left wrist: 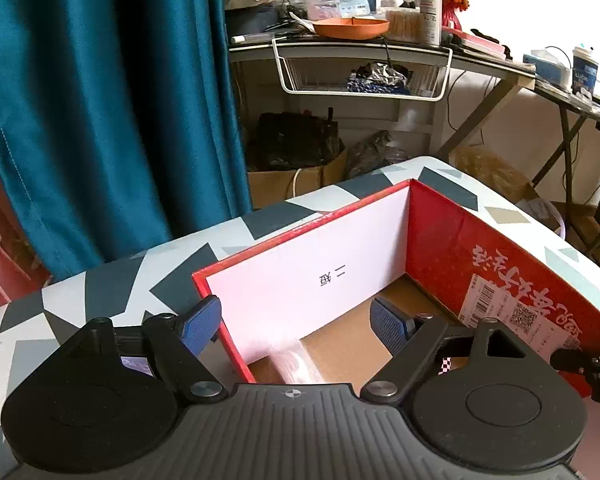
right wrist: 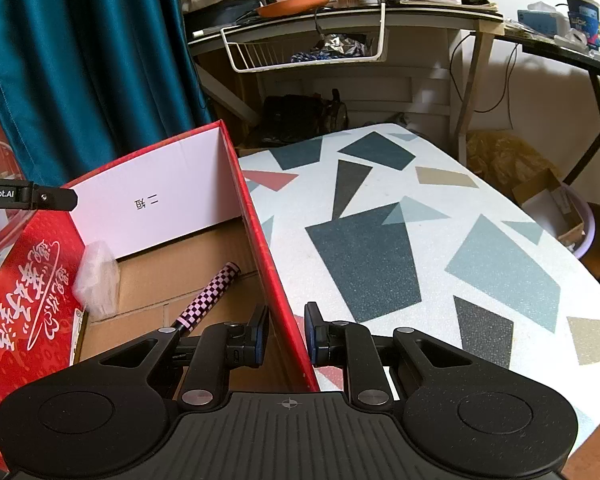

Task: Organize rigid objects
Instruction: 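Grasp the clear rubber-band box with the left tool and drop it in the red box, then move the left tool back to the gold card in clear case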

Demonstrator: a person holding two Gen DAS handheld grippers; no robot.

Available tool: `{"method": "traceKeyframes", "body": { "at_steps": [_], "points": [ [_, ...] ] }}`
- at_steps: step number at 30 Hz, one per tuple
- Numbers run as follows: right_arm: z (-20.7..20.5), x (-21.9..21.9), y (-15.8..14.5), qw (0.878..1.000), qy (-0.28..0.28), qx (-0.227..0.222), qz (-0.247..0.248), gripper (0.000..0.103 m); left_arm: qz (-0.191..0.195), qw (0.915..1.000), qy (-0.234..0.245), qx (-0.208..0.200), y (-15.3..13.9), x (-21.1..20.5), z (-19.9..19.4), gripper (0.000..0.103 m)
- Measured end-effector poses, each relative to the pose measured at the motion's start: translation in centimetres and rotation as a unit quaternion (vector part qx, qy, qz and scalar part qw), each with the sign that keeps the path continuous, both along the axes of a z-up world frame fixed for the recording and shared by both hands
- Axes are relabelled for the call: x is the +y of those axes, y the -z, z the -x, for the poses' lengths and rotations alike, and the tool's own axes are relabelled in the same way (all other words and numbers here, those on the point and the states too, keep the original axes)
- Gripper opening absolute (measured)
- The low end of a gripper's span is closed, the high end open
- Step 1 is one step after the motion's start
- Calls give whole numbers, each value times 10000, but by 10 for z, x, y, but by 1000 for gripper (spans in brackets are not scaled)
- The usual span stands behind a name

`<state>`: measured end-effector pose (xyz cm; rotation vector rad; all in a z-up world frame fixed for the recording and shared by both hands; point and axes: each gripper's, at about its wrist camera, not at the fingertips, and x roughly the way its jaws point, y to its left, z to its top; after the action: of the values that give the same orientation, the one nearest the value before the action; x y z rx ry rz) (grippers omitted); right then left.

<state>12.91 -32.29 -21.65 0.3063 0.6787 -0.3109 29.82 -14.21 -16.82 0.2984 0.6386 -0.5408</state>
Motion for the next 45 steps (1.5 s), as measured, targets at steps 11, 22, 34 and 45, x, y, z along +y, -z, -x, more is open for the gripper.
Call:
{"method": "traceKeyframes", "body": {
  "at_steps": [11, 22, 34, 45],
  "points": [
    [0, 0, 0, 10000, -8, -3, -7, 18, 715, 9943, -781, 131, -20, 62, 20, 84],
    [0, -3, 1, 10000, -1, -12, -94, 17, 464, 9643, -2333, 1165, 33, 135, 72, 86],
    [0, -2, 1, 10000, -20, -6, -83, 17, -119, 9377, -2678, 2212, 88, 144, 104, 86],
    [0, -2, 0, 10000, -38, -17, -44, 17, -381, 9519, -2418, 1845, 82, 130, 118, 58]
  ]
}}
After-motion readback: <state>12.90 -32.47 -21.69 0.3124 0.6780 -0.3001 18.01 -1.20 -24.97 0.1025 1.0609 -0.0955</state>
